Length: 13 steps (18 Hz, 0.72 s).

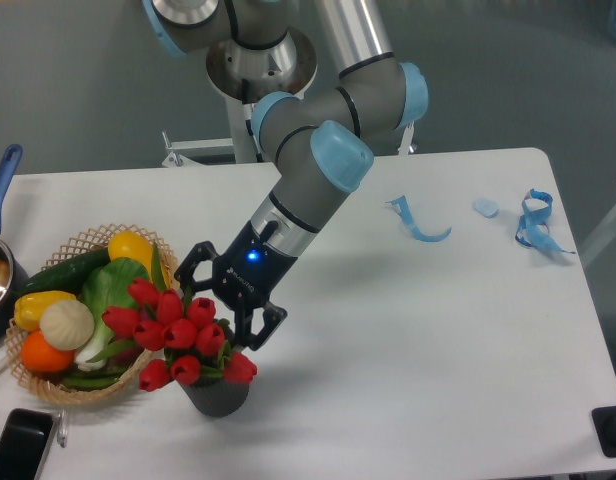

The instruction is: Insert the flowers into the vase

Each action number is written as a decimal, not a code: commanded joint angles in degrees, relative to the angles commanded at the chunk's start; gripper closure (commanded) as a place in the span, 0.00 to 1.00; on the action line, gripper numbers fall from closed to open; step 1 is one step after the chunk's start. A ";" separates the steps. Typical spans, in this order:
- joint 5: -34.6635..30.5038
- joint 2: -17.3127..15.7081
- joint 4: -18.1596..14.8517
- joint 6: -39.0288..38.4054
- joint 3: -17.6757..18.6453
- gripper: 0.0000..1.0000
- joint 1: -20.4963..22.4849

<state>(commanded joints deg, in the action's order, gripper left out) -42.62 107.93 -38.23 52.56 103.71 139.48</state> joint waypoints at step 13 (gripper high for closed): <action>-32.96 -8.26 -0.53 8.35 -2.89 0.00 7.19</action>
<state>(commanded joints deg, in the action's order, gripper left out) -75.59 99.67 -38.76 60.91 100.82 146.67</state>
